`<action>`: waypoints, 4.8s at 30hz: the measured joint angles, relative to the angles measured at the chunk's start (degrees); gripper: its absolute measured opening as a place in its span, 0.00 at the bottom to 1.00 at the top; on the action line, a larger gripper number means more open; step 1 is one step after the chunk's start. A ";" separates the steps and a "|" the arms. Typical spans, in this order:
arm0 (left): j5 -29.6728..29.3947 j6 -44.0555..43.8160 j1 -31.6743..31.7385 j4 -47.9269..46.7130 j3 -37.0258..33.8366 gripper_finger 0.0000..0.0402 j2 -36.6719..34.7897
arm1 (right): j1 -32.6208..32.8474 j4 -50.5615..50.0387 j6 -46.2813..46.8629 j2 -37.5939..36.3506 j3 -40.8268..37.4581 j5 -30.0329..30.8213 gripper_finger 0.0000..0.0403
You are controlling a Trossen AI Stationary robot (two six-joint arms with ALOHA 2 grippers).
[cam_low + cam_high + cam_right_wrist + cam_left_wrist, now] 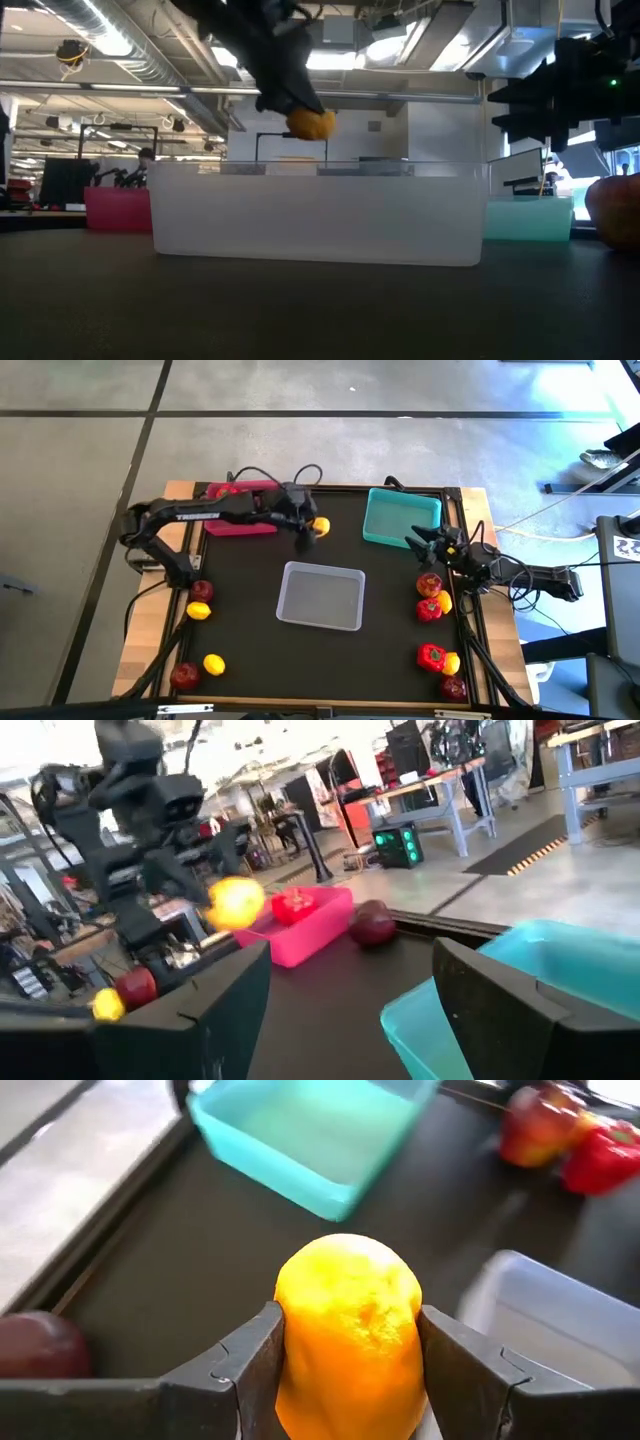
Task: Sort produce into baskets
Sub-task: Put the lemon into the white bin, then put the bell pepper into the pink bin
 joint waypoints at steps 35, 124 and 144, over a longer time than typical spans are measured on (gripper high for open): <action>-4.34 2.90 -16.62 11.80 -22.93 0.50 -2.48 | 0.00 -0.31 3.41 0.00 0.00 -3.37 0.69; -9.55 1.28 -16.62 8.18 -19.55 0.62 -8.73 | 7.63 -62.93 32.92 31.69 38.16 -42.92 0.60; -9.55 1.23 -16.62 8.15 -19.57 0.62 -8.71 | 29.57 -69.01 58.55 40.51 38.18 -32.98 0.38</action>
